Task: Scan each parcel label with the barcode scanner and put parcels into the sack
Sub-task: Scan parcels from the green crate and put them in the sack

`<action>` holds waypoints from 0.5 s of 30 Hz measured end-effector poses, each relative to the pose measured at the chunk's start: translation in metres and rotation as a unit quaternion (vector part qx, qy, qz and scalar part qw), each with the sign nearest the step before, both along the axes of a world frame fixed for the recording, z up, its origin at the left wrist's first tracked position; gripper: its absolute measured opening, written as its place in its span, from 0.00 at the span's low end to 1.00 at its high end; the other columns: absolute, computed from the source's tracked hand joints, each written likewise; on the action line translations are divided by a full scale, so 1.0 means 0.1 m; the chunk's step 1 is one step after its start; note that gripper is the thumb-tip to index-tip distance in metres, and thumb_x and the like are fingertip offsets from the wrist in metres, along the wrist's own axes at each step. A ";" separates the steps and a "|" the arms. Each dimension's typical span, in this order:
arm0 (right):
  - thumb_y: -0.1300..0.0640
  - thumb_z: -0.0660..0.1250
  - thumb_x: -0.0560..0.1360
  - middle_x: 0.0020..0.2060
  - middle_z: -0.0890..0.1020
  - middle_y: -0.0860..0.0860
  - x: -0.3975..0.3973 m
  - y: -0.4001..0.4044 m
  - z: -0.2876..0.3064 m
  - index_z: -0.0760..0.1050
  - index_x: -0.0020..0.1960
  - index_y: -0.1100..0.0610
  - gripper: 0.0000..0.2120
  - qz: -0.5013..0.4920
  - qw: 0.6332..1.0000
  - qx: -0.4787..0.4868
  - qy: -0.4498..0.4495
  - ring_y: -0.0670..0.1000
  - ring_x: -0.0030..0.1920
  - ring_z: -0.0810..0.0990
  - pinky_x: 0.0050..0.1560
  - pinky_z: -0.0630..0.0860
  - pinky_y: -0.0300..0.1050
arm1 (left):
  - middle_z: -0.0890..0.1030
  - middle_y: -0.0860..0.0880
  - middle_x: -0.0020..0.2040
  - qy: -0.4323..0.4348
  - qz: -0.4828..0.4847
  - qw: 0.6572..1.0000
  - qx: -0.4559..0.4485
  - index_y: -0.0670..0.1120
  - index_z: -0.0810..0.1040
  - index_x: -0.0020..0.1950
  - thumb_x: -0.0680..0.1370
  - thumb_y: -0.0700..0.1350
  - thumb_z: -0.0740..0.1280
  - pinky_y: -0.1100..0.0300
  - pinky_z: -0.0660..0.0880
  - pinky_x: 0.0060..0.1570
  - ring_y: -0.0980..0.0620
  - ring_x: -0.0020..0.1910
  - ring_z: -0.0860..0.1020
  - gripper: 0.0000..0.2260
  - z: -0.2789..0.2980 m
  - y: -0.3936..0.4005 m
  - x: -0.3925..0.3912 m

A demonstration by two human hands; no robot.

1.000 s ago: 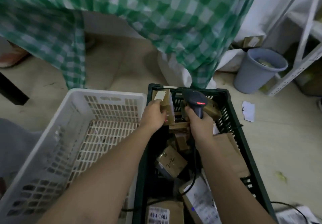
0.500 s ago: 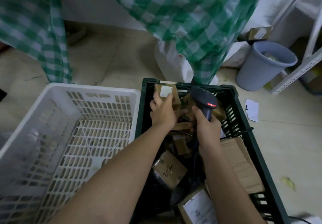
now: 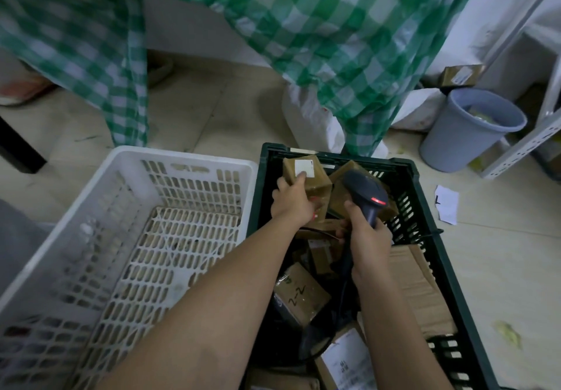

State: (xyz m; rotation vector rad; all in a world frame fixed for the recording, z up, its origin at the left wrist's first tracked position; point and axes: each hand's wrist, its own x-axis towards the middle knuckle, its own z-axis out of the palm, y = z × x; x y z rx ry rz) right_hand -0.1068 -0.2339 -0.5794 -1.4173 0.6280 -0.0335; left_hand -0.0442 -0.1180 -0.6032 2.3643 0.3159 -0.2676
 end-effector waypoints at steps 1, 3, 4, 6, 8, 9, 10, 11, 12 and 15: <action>0.52 0.71 0.74 0.37 0.78 0.55 0.00 -0.02 -0.02 0.77 0.48 0.57 0.09 0.000 1.000 -0.003 -0.005 0.52 0.37 0.77 0.33 0.72 0.43 | 0.59 0.42 0.71 -0.001 0.017 1.000 -0.001 0.54 0.56 0.75 0.74 0.60 0.68 0.50 0.68 0.55 0.40 0.66 0.64 0.34 -0.01 -0.03 0.02; 0.52 0.71 0.75 0.36 0.78 0.55 0.01 -0.05 -0.05 0.77 0.47 0.57 0.08 -0.001 1.000 -0.007 -0.012 0.52 0.36 0.76 0.34 0.71 0.44 | 0.60 0.43 0.70 -0.004 0.054 0.998 -0.016 0.52 0.58 0.73 0.70 0.65 0.70 0.51 0.66 0.52 0.40 0.66 0.64 0.38 -0.03 -0.08 0.07; 0.53 0.70 0.75 0.35 0.78 0.55 0.03 -0.05 -0.06 0.77 0.46 0.56 0.07 -0.001 1.000 -0.008 -0.015 0.51 0.35 0.75 0.34 0.71 0.44 | 0.61 0.43 0.69 -0.003 0.076 0.997 -0.031 0.52 0.58 0.71 0.68 0.67 0.70 0.51 0.65 0.51 0.41 0.66 0.64 0.39 -0.05 -0.10 0.10; 0.53 0.70 0.76 0.35 0.77 0.54 0.08 -0.05 -0.08 0.76 0.44 0.55 0.06 0.000 1.000 -0.009 -0.019 0.50 0.33 0.75 0.32 0.71 0.42 | 0.64 0.44 0.68 -0.008 0.117 0.991 -0.063 0.52 0.61 0.68 0.65 0.70 0.70 0.51 0.66 0.50 0.41 0.65 0.66 0.40 -0.08 -0.14 0.17; 0.53 0.70 0.76 0.34 0.77 0.54 0.13 -0.03 -0.11 0.76 0.42 0.55 0.07 -0.007 1.000 -0.011 -0.023 0.49 0.33 0.75 0.30 0.71 0.41 | 0.66 0.44 0.66 -0.020 0.146 0.986 -0.076 0.51 0.62 0.66 0.64 0.70 0.71 0.51 0.66 0.48 0.41 0.64 0.68 0.39 -0.11 -0.18 0.23; 0.53 0.70 0.75 0.34 0.77 0.54 0.15 -0.02 -0.13 0.75 0.42 0.54 0.07 -0.013 1.000 -0.009 -0.027 0.49 0.33 0.75 0.30 0.71 0.41 | 0.67 0.43 0.65 -0.028 0.160 0.984 -0.074 0.50 0.63 0.65 0.65 0.69 0.71 0.51 0.67 0.47 0.40 0.63 0.69 0.38 -0.13 -0.19 0.26; 0.53 0.71 0.75 0.35 0.77 0.54 0.16 0.00 -0.15 0.75 0.41 0.54 0.08 -0.019 0.999 -0.006 -0.029 0.49 0.34 0.75 0.31 0.71 0.41 | 0.67 0.43 0.65 -0.038 0.169 0.982 -0.069 0.50 0.63 0.65 0.65 0.68 0.72 0.51 0.67 0.46 0.40 0.62 0.70 0.37 -0.15 -0.19 0.28; 0.53 0.71 0.75 0.35 0.77 0.54 0.17 0.01 -0.17 0.74 0.41 0.54 0.08 -0.024 0.999 -0.002 -0.030 0.50 0.35 0.75 0.30 0.71 0.40 | 0.68 0.43 0.64 -0.048 0.173 0.982 -0.064 0.50 0.63 0.65 0.66 0.67 0.72 0.52 0.67 0.45 0.40 0.62 0.70 0.36 -0.17 -0.19 0.30; 0.53 0.71 0.75 0.35 0.77 0.54 0.18 0.01 -0.19 0.74 0.41 0.54 0.08 -0.027 0.999 0.002 -0.029 0.51 0.35 0.75 0.29 0.71 0.39 | 0.68 0.43 0.64 -0.055 0.168 0.982 -0.062 0.49 0.63 0.65 0.68 0.65 0.71 0.52 0.67 0.45 0.40 0.61 0.70 0.35 -0.18 -0.19 0.30; 0.52 0.72 0.74 0.33 0.76 0.53 0.16 0.03 -0.24 0.76 0.42 0.55 0.08 -0.023 0.999 0.005 -0.025 0.53 0.36 0.75 0.30 0.72 0.40 | 0.66 0.44 0.63 -0.066 0.122 0.988 -0.065 0.50 0.64 0.64 0.71 0.61 0.70 0.53 0.66 0.45 0.42 0.61 0.67 0.29 -0.20 -0.15 0.24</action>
